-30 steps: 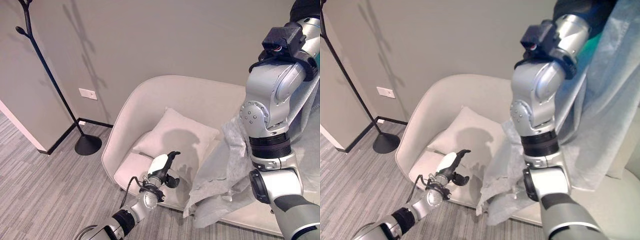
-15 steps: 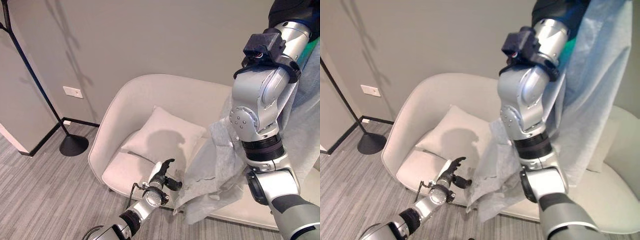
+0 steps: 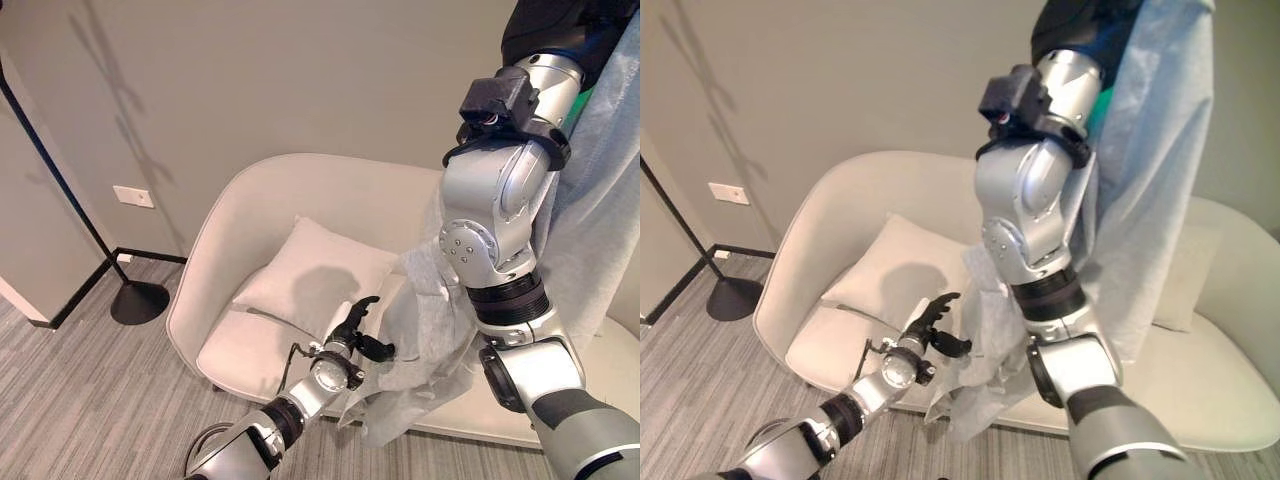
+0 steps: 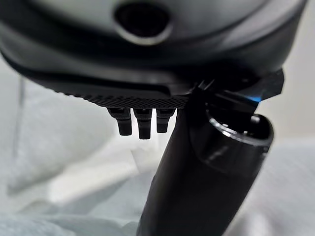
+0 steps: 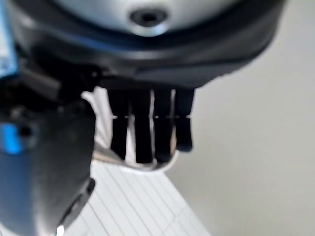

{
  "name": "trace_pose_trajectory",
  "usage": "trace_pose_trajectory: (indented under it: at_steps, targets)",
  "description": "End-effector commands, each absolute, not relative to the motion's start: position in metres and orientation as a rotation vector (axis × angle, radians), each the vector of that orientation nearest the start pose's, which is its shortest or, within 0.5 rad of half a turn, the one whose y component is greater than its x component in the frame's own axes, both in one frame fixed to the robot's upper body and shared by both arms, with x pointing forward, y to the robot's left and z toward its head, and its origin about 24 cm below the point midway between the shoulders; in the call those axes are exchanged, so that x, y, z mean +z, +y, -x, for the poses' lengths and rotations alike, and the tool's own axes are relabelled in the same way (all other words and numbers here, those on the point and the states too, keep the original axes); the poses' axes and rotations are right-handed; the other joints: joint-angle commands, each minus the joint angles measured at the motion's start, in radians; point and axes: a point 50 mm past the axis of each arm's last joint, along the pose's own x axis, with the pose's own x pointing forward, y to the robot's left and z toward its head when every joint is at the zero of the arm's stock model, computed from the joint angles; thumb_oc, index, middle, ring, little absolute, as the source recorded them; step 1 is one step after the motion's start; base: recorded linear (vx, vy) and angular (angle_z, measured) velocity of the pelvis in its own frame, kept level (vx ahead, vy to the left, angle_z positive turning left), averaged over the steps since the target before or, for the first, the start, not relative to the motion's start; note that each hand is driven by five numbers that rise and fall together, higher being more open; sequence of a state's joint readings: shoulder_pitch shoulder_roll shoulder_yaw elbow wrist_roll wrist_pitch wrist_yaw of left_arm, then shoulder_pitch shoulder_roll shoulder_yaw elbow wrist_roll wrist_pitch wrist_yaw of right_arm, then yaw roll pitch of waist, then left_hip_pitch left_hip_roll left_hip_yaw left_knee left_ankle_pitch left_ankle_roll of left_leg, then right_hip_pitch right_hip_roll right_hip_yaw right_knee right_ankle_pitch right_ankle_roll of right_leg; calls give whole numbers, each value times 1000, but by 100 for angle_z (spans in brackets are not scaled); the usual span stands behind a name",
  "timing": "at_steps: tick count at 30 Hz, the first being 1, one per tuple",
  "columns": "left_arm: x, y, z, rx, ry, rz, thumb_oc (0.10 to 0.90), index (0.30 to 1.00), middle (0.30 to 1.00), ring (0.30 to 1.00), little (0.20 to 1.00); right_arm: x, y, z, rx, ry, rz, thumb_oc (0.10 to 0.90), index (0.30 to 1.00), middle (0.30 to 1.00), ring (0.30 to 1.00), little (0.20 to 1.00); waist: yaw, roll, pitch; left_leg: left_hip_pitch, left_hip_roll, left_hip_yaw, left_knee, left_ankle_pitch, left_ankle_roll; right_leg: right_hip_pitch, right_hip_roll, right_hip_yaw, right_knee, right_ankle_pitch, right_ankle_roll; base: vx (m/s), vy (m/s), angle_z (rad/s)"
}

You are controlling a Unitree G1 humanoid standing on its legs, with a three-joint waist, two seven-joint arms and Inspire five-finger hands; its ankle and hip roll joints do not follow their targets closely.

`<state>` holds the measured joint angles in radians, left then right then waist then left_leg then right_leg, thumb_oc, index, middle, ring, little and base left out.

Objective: Hang the clothes on the sofa on the clothes rack.

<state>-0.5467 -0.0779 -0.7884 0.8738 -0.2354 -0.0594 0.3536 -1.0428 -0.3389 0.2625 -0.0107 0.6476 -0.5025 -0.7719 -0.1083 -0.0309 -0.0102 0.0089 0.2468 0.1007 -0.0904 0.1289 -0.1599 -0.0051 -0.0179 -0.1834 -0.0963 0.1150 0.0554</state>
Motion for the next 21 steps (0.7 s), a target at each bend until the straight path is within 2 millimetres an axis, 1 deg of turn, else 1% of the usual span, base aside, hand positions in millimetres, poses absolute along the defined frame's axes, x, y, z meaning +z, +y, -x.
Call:
trace_pose_trajectory:
  at_steps: [1, 6, 7, 8, 9, 10, 13, 15, 16, 17, 18, 21]
  targets:
    - [39, -71, -286, -560, 51, -234, 800, 900, 900, 900, 900, 395, -109, -277, 62, -1219, -778, 400, 300, 300, 300, 300, 14, -22, -51, 11, 57, 16, 3, -69, -32, 34, 27, 29, 9, -111, -20, -23, -47, -4]
    - [42, -92, -271, -655, 68, -178, 800, 900, 900, 900, 900, 393, -110, -280, 63, -1203, -774, 400, 300, 300, 300, 300, 3, -18, -48, 13, 68, 19, 3, -66, -34, 31, 39, 40, 9, -112, -28, -22, -51, -11]
    - [42, -92, -271, -655, 69, -177, 800, 900, 900, 900, 900, 393, -110, -280, 62, -1203, -774, 400, 300, 300, 300, 300, 4, -18, -48, 13, 68, 19, 3, -66, -34, 31, 39, 40, 9, -112, -28, -11, -27, -7]
    - [41, -97, -266, -678, 78, -168, 800, 900, 900, 900, 900, 392, -110, -281, 63, -1199, -774, 400, 300, 300, 300, 300, 1, -17, -47, 14, 70, 19, 3, -65, -34, 32, 40, 40, 9, -112, -28, -23, -38, -6]
    - [40, -107, -254, -734, 97, -135, 800, 900, 900, 900, 900, 390, -108, -282, 73, -1185, -782, 400, 300, 300, 300, 300, -2, -13, -42, 11, 71, 17, 3, -64, -34, 32, 41, 41, 9, -111, -30, -23, -38, -2]
    - [40, -107, -254, -735, 98, -134, 800, 900, 900, 900, 900, 389, -108, -282, 71, -1185, -782, 400, 300, 300, 300, 300, -1, -14, -43, 11, 71, 16, 3, -63, -34, 32, 41, 40, 9, -111, -30, -37, -34, -2]
    - [38, -119, -237, -813, 145, -54, 800, 900, 900, 900, 900, 388, -103, -281, 95, -1176, -760, 400, 300, 300, 300, 300, -5, -9, -31, 7, 68, 17, 3, -59, -35, 32, 40, 38, 9, -109, -33, -36, -8, 0]
    - [36, -120, -234, -814, 176, -20, 800, 900, 900, 900, 900, 388, -103, -282, 94, -1171, -756, 400, 300, 300, 300, 300, -6, -9, -29, 8, 68, 17, 3, -58, -34, 33, 40, 37, 9, -108, -33, -21, -4, 0]
    - [34, -121, -231, -820, 205, 23, 756, 834, 834, 834, 834, 387, -103, -284, 88, -1158, -753, 400, 300, 300, 300, 300, -8, -7, -27, 11, 68, 18, 3, -59, -33, 34, 39, 39, 9, -106, -34, 0, 0, 0]
    - [33, -120, -231, -817, 217, 35, 524, 486, 486, 486, 486, 387, -103, -285, 84, -1152, -755, 400, 300, 300, 300, 300, -8, -7, -27, 12, 69, 20, 3, -59, -33, 34, 40, 41, 9, -106, -34, 0, 0, 0]
    - [32, -119, -231, -808, 231, 46, 400, 300, 300, 300, 300, 387, -103, -286, 79, -1148, -754, 400, 300, 300, 300, 300, -8, -6, -27, 13, 69, 22, 3, -59, -32, 34, 40, 41, 9, -106, -34, 0, 0, 0]
    - [27, -116, -232, -785, 270, 73, 400, 300, 300, 300, 300, 388, -105, -287, 68, -1147, -752, 400, 300, 300, 300, 300, -8, -5, -29, 15, 69, 24, 3, -57, -32, 34, 40, 41, 9, -106, -35, 0, 0, 0]
